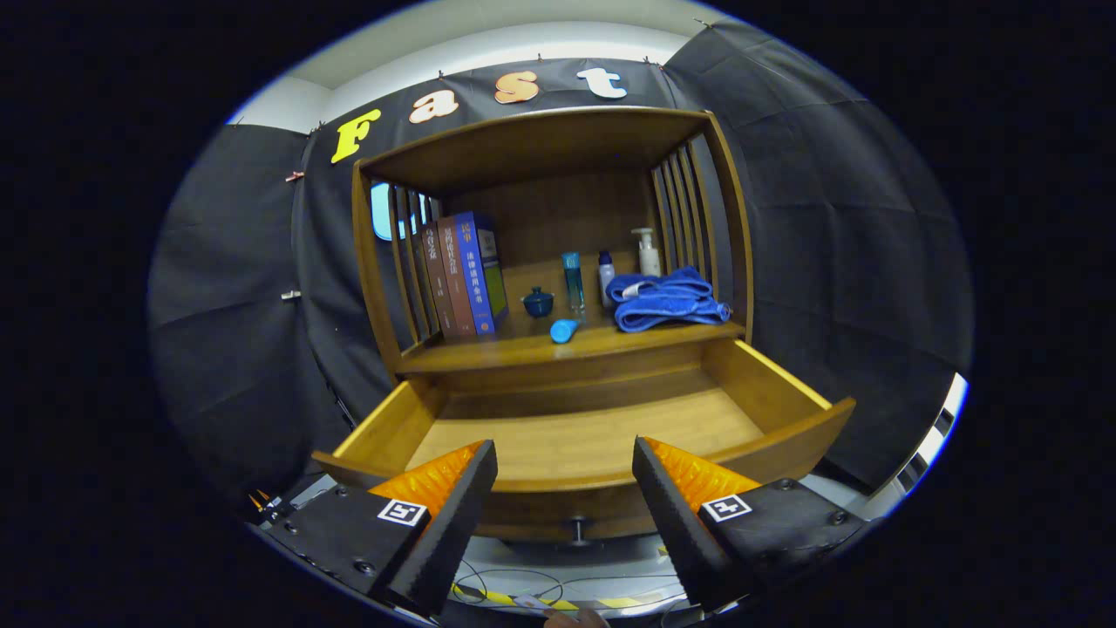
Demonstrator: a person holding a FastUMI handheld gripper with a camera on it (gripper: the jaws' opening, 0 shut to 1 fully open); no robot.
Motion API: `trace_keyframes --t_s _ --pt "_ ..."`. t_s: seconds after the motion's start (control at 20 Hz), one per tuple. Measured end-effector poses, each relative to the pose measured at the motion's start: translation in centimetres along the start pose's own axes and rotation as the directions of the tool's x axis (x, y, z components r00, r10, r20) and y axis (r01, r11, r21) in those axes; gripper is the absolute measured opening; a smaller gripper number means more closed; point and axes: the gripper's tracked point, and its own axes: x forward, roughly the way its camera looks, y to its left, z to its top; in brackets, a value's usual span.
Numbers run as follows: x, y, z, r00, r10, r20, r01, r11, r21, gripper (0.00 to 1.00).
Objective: Pull open the drawer, take out the items inside it, and place them on the countertop above the cabinet.
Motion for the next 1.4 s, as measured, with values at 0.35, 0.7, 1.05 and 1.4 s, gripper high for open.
trace_keyframes --t_s 0.35,0.7,1.05,1.4 --pt "1.1 -1.5 -5.7 0.998 -0.034 -0.058 0.032 0.999 -0.034 0.99" --pt "2.6 -1.4 -7.6 0.997 -0.035 -0.073 0.031 0.998 -0.047 0.99" --pt "2.8 -1.3 -7.5 0.998 -0.031 -0.056 0.029 0.999 -0.038 0.99" --pt "5.5 -1.5 -6.5 0.997 -0.019 -0.076 0.017 1.000 -0.026 0.98"
